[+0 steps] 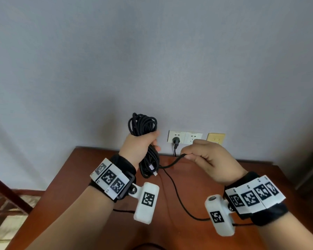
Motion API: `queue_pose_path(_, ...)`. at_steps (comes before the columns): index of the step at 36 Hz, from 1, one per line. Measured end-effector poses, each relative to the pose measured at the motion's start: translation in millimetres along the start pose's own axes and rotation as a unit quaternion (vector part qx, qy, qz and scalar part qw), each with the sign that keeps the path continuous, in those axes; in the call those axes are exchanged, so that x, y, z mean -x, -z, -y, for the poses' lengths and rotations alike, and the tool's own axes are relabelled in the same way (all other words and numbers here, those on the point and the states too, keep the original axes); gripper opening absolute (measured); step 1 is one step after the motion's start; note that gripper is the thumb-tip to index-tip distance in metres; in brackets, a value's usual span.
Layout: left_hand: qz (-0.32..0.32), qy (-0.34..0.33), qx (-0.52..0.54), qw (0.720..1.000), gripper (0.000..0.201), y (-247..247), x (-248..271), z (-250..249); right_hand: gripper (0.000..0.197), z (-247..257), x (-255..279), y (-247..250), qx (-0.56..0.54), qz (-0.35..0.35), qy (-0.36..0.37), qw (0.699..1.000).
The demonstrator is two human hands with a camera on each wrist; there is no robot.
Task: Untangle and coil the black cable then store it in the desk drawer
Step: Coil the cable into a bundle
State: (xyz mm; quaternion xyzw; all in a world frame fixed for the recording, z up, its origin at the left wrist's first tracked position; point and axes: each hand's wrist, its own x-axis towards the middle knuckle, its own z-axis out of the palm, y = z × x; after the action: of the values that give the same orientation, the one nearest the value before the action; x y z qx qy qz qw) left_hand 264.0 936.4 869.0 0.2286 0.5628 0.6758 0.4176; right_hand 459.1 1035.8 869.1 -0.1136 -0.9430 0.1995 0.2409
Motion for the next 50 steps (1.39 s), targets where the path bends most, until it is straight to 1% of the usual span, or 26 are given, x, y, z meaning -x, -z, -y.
queue_pose_path(2,0.040,0.013,-0.016,0.999,0.010,-5,6,1,0.026,5,-5,0,-0.003,-0.003,0.019,1.000)
queue_pose_path(5,0.102,0.011,-0.035,0.994,0.011,-13,15,4,0.023,12,-11,-2,-0.026,-0.019,0.029,0.999)
queue_pose_path(8,0.141,0.014,-0.060,0.988,0.015,-19,23,9,0.010,15,-15,-7,-0.041,-0.057,0.010,0.997)
queue_pose_path(9,0.155,0.019,-0.061,0.986,0.020,-21,24,11,0.010,14,-16,-9,-0.041,-0.082,-0.009,0.996)
queue_pose_path(11,0.168,0.043,-0.061,0.983,0.038,-23,27,13,0.029,10,-15,-11,-0.041,-0.127,-0.055,0.989)
queue_pose_path(12,0.170,0.055,-0.067,0.982,0.049,-22,27,14,0.035,9,-15,-12,-0.046,-0.138,-0.073,0.987)
queue_pose_path(14,0.186,0.072,-0.088,0.976,0.069,-23,28,16,0.039,8,-13,-15,-0.064,-0.141,-0.093,0.984)
queue_pose_path(15,0.206,0.074,-0.097,0.971,0.072,-24,29,19,0.040,9,-12,-16,-0.073,-0.140,-0.098,0.983)
queue_pose_path(16,0.224,0.074,-0.094,0.967,0.063,-26,31,19,0.039,9,-12,-17,-0.080,-0.140,-0.101,0.982)
queue_pose_path(18,0.234,0.070,-0.087,0.966,0.018,-30,35,18,0.038,9,-13,-19,-0.111,-0.143,-0.109,0.977)
queue_pose_path(19,0.235,0.066,-0.086,0.966,0.014,-30,35,20,0.038,9,-14,-20,-0.132,-0.147,-0.114,0.974)
queue_pose_path(20,0.237,0.061,-0.084,0.966,0.020,-31,35,20,0.038,10,-15,-20,-0.145,-0.151,-0.117,0.971)
queue_pose_path(23,0.226,0.043,-0.070,0.971,0.023,-32,33,23,0.025,17,-16,-18,-0.161,-0.155,-0.115,0.968)
queue_pose_path(26,0.161,0.053,-0.029,0.985,0.020,-29,29,25,0.017,18,-11,-13,-0.181,-0.149,-0.121,0.965)
queue_pose_path(28,0.116,0.066,0.006,0.991,0.030,-23,23,27,0.010,15,-5,-14,-0.189,-0.122,-0.131,0.966)
queue_pose_path(30,0.090,0.071,0.044,0.992,0.031,-17,19,26,0.003,12,2,-17,-0.210,-0.102,-0.132,0.963)
queue_pose_path(31,0.081,0.074,0.062,0.992,0.029,-15,16,25,0.006,11,5,-19,-0.218,-0.106,-0.132,0.961)
queue_pose_path(34,0.075,0.085,0.078,0.990,0.025,-10,15,22,0.018,9,12,-25,-0.207,-0.173,-0.137,0.953)
queue_pose_path(37,0.105,0.088,0.070,0.988,0.024,-10,19,21,0.024,7,10,-28,-0.185,-0.247,-0.133,0.942)
queue_pose_path(39,0.120,0.078,0.066,0.988,0.018,-12,22,20,0.026,8,6,-30,-0.155,-0.260,-0.134,0.943)
queue_pose_path(41,0.125,0.065,0.059,0.988,0.009,-12,23,18,0.021,9,3,-32,-0.113,-0.241,-0.143,0.953)
queue_pose_path(42,0.122,0.057,0.049,0.990,0.010,-12,23,18,0.019,10,2,-34,-0.087,-0.221,-0.143,0.961)
queue_pose_path(43,0.122,0.049,0.040,0.990,0.011,-13,22,18,0.022,10,2,-36,-0.061,-0.195,-0.144,0.968)
queue_pose_path(46,0.131,0.040,0.045,0.990,0.002,-15,22,16,0.039,16,1,-41,-0.011,-0.110,-0.137,0.984)
queue_pose_path(48,0.142,0.033,0.054,0.988,0.018,-16,22,15,0.043,20,-1,-42,-0.001,-0.066,-0.116,0.991)
queue_pose_path(50,0.157,0.033,0.060,0.985,0.027,-17,23,14,0.037,23,-3,-42,0.000,-0.035,-0.092,0.995)
